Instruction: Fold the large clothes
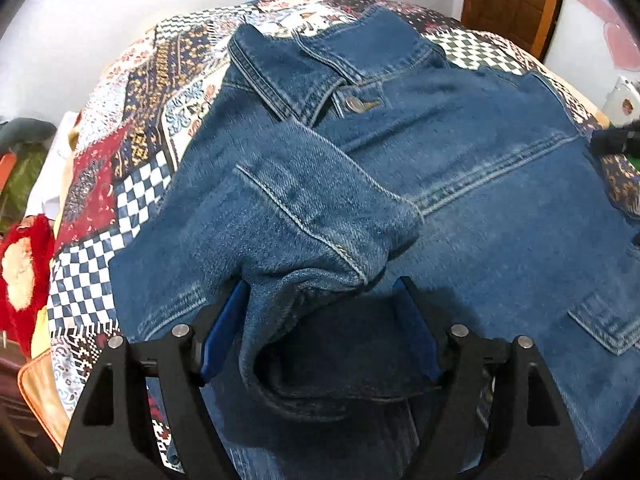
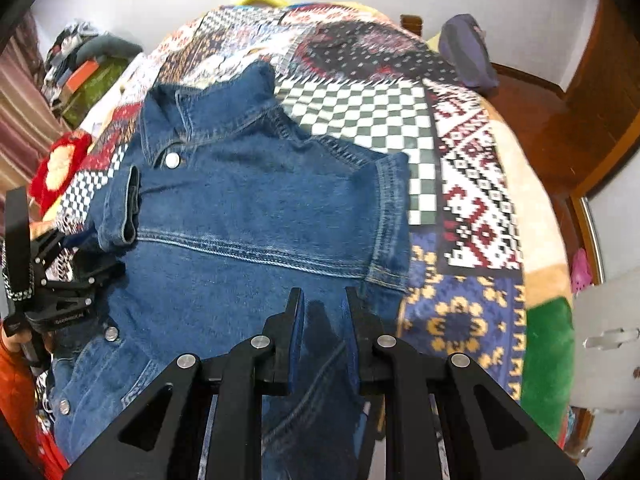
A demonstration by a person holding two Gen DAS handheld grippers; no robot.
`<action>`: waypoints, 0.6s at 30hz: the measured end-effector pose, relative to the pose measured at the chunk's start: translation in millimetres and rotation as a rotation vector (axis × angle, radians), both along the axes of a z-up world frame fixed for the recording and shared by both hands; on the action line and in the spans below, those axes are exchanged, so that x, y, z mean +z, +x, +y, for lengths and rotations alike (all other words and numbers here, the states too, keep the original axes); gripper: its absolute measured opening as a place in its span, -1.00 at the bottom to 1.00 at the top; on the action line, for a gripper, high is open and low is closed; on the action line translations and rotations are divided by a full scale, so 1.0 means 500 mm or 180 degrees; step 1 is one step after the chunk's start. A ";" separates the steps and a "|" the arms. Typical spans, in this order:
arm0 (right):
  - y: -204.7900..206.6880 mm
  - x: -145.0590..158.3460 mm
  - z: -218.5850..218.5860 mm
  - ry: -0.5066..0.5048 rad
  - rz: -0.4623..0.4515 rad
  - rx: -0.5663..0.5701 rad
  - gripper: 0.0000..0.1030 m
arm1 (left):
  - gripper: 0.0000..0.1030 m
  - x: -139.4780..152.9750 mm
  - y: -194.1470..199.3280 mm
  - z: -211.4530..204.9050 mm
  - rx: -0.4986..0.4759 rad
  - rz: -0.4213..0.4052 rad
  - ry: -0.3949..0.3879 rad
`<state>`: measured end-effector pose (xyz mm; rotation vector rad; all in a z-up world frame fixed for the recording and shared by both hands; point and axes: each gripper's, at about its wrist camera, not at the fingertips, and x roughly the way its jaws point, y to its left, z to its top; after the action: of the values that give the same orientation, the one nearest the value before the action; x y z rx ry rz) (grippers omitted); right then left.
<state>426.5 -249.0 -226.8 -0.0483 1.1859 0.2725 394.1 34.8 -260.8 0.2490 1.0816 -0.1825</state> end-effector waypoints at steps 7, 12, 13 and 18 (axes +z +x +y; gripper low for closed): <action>0.003 -0.066 0.041 -0.0375 -0.0028 0.0322 -0.71 | -0.11 0.028 0.004 0.047 0.0312 -0.0232 0.0045; -0.010 -0.062 0.050 -0.0617 -0.0175 0.0514 -0.71 | -0.52 0.044 0.014 0.146 0.0774 -0.0236 -0.0328; -0.012 -0.061 0.049 -0.0636 -0.0190 0.0519 -0.71 | -0.52 0.044 0.013 0.162 0.0840 -0.0223 -0.0412; -0.021 -0.058 0.048 -0.0777 -0.0269 0.0549 -0.71 | -0.52 0.033 -0.022 0.241 0.1132 -0.0158 -0.0714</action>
<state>416.0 -224.8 -255.7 -0.3734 1.1271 0.2732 382.9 155.5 -244.2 -0.1405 1.0290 0.0223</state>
